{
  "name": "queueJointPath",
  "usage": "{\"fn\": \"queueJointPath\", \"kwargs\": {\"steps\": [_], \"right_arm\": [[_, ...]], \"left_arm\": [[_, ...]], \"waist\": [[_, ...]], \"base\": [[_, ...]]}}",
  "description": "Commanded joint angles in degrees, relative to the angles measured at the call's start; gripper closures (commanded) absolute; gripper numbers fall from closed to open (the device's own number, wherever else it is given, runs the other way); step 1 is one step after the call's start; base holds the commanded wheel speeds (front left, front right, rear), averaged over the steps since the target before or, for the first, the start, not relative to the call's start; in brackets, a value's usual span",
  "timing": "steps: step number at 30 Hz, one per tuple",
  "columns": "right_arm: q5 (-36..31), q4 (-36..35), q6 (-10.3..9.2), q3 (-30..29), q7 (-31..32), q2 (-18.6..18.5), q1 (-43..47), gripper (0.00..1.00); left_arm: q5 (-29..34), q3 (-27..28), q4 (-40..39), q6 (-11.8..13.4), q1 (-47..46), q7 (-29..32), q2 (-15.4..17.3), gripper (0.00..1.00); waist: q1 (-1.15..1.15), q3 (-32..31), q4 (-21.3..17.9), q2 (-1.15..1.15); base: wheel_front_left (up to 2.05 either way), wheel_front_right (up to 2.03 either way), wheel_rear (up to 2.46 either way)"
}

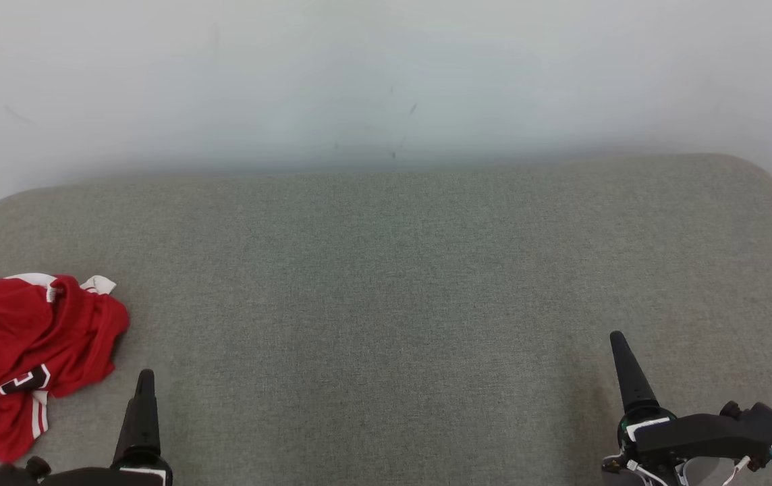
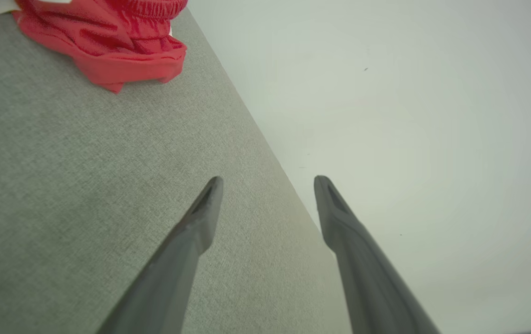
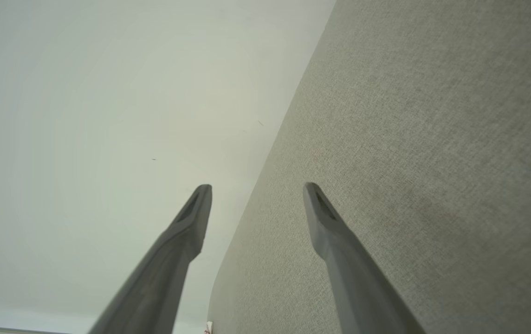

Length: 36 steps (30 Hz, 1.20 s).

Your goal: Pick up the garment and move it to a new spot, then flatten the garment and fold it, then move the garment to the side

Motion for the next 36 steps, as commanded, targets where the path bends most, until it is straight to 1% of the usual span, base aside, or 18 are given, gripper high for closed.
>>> {"fn": "queueJointPath", "kwargs": {"steps": [1,9,22,36], "right_arm": [[-2.13,-1.28,-0.03,0.06,-0.55,-0.34,-1.68,0.00],[-12.32,-3.40,-0.03,0.24,-2.26,-0.07,-1.70,0.00],[-24.28,-4.66,-0.05,1.13,-4.75,-0.06,-1.74,0.00],[-35.58,-4.01,-0.06,1.36,-7.14,0.07,-1.98,0.00]], "left_arm": [[2.55,0.04,-1.79,-0.12,-1.06,-0.64,0.32,0.00],[12.64,0.00,-4.62,-0.14,-0.49,-2.34,0.14,0.00],[25.41,-0.91,-6.11,0.19,0.23,-4.85,0.18,0.00],[35.99,-2.42,-5.88,2.61,1.00,-7.31,1.50,0.00]], "waist": [[0.00,0.02,0.00,0.00],[0.00,0.18,-0.02,0.00],[0.00,0.33,-0.16,0.00],[0.00,0.43,-0.19,0.00]], "base": [[0.00,0.00,0.00],[0.00,0.00,0.00],[0.00,0.00,0.00],[0.00,0.00,0.00]]}}
